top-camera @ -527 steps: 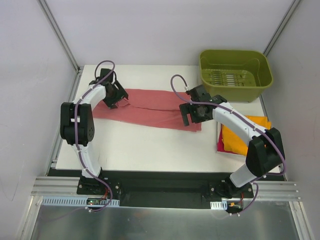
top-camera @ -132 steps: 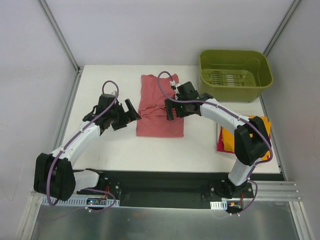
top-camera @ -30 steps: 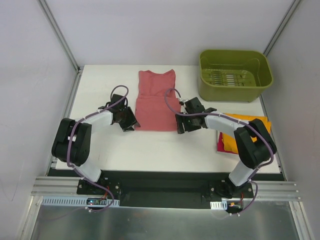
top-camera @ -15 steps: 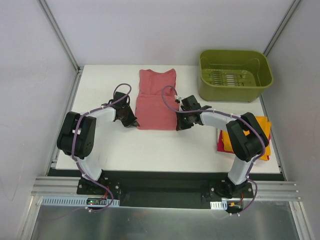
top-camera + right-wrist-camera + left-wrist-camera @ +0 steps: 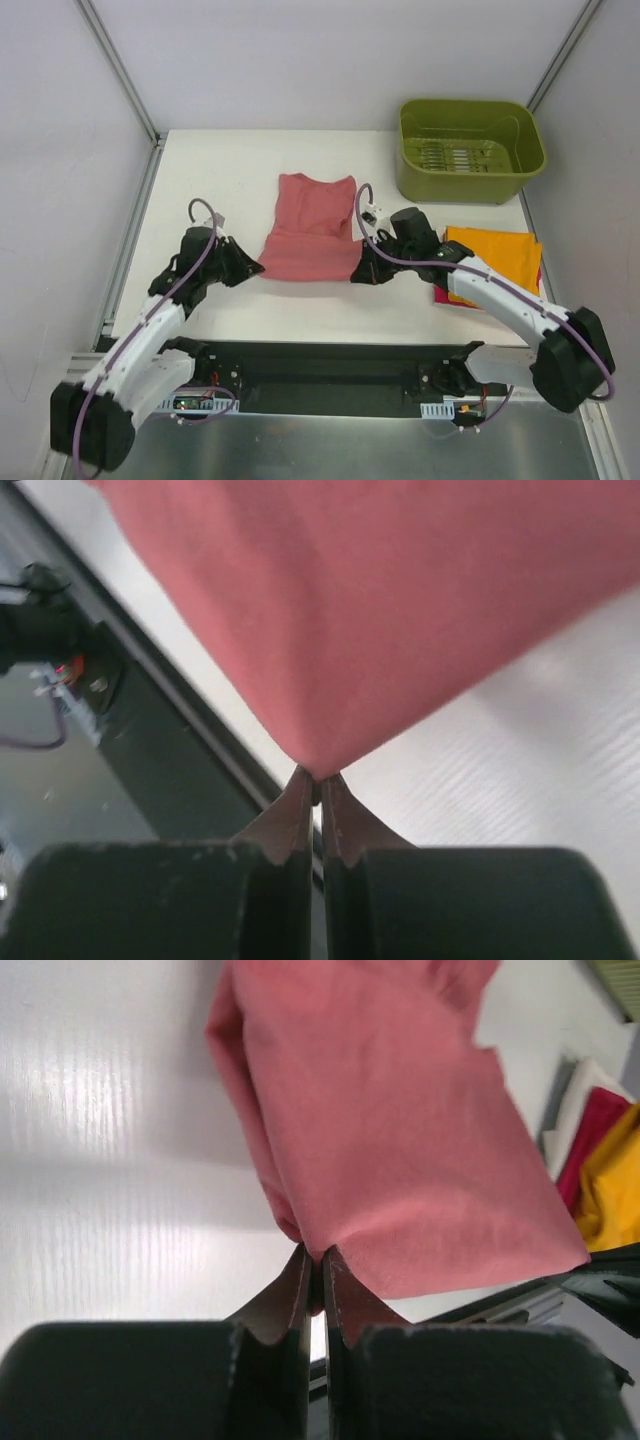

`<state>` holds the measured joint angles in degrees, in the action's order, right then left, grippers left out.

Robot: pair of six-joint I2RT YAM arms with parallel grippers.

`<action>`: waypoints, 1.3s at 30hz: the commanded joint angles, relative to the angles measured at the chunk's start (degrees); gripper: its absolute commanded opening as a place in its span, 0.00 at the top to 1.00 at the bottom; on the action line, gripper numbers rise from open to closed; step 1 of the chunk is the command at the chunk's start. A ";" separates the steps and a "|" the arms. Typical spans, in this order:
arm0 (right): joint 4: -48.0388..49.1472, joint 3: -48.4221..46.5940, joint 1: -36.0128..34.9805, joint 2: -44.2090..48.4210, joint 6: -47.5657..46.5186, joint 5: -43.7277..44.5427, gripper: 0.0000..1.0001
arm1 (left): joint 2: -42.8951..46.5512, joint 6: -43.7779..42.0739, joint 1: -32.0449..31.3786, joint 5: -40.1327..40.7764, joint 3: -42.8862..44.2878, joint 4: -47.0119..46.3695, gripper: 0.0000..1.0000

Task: Fold and stack the t-shirts
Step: Grab one side of the 2/3 rectangular tshirt with both arms, then fold the long partially folded tshirt into a neat square

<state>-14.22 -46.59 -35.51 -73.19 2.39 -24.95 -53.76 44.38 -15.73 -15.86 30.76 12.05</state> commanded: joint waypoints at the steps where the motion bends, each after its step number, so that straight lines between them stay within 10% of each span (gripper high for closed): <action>1: -6.08 -0.96 -4.13 9.97 1.21 -7.21 0.99 | 16.20 2.72 -0.62 -1.20 -1.41 9.02 1.00; 8: -6.18 -6.40 -3.25 12.81 2.26 -9.67 0.99 | 29.15 3.78 -0.62 4.52 4.39 15.02 1.00; 20: 11.66 -8.34 4.92 -1.60 7.71 -10.21 0.99 | 17.55 4.31 -0.62 17.77 10.89 14.40 1.00; 39: 9.91 -11.68 14.14 -12.94 7.36 -3.70 0.99 | -14.76 0.27 -0.53 21.22 27.66 2.45 1.00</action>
<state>-4.69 -55.48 -24.23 -83.22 10.50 -31.33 -60.90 47.18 -16.58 0.60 51.90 19.31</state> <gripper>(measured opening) 0.025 0.019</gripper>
